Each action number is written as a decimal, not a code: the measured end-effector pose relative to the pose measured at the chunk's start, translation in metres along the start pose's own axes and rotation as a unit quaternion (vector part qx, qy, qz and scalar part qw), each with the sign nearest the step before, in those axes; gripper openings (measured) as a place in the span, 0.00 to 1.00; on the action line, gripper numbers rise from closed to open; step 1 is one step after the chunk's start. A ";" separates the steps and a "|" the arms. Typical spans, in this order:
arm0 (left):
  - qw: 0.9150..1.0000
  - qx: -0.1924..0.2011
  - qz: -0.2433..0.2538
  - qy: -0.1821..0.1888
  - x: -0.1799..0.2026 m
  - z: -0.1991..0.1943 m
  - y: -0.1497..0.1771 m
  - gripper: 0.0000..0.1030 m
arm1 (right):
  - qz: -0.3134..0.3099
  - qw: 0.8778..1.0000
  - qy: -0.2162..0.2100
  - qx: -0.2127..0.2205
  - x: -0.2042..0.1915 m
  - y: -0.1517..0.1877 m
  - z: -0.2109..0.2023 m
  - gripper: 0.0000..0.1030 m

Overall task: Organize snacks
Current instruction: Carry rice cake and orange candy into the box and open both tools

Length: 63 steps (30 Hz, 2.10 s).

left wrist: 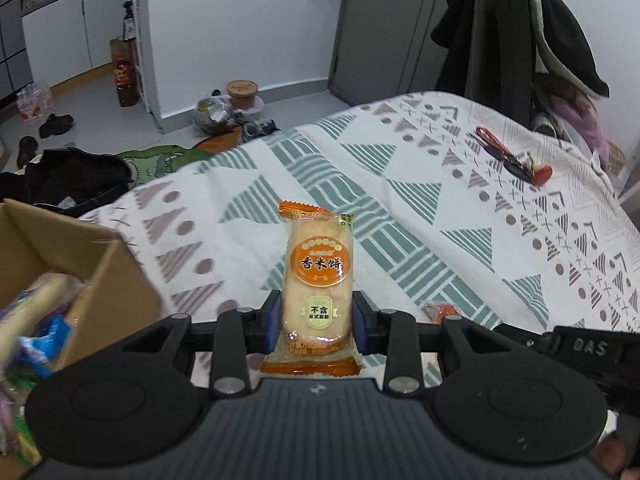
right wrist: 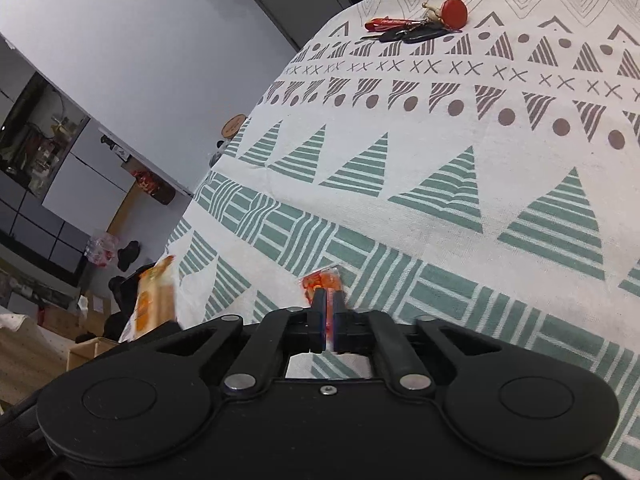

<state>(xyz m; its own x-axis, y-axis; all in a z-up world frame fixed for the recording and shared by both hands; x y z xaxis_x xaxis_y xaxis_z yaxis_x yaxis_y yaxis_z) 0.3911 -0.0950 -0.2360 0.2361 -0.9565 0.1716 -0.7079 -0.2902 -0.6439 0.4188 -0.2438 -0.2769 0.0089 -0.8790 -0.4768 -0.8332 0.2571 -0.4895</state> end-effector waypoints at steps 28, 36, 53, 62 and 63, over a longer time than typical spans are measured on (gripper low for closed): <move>0.997 0.041 -0.052 -0.031 -0.079 -0.083 -0.018 0.33 | -0.087 0.996 0.032 0.009 -0.038 0.013 -0.002 0.16; 0.996 0.053 -0.060 -0.051 -0.105 -0.116 -0.018 0.33 | -0.092 0.995 -0.004 0.023 -0.063 0.018 -0.028 0.16; 0.991 0.059 -0.093 -0.070 -0.161 -0.148 -0.012 0.33 | -0.124 0.990 -0.049 0.041 -0.116 0.037 -0.057 0.16; 0.992 0.044 -0.107 -0.047 -0.180 -0.137 -0.008 0.33 | -0.140 0.988 -0.056 0.037 -0.130 0.050 -0.053 0.16; 0.992 0.042 -0.108 -0.043 -0.180 -0.133 -0.007 0.33 | -0.142 0.988 -0.055 0.036 -0.131 0.051 -0.052 0.16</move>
<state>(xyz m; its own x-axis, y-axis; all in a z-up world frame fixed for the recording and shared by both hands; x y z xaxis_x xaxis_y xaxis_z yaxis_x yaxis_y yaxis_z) 0.2648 0.0754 -0.1636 0.4345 -0.8649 0.2513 -0.5779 -0.4817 -0.6587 0.3462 -0.1363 -0.2017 0.3008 -0.8715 -0.3873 -0.7467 0.0374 -0.6641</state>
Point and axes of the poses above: each gripper's, at about its wrist camera, not at the fingertips, and z roughly the way its jaws point, x to its right, y to its underside, the point moved 9 cm from there along z, roughly the way its jaws point, and after that the axes turned 4 degrees about y, right-handed, at the moved point
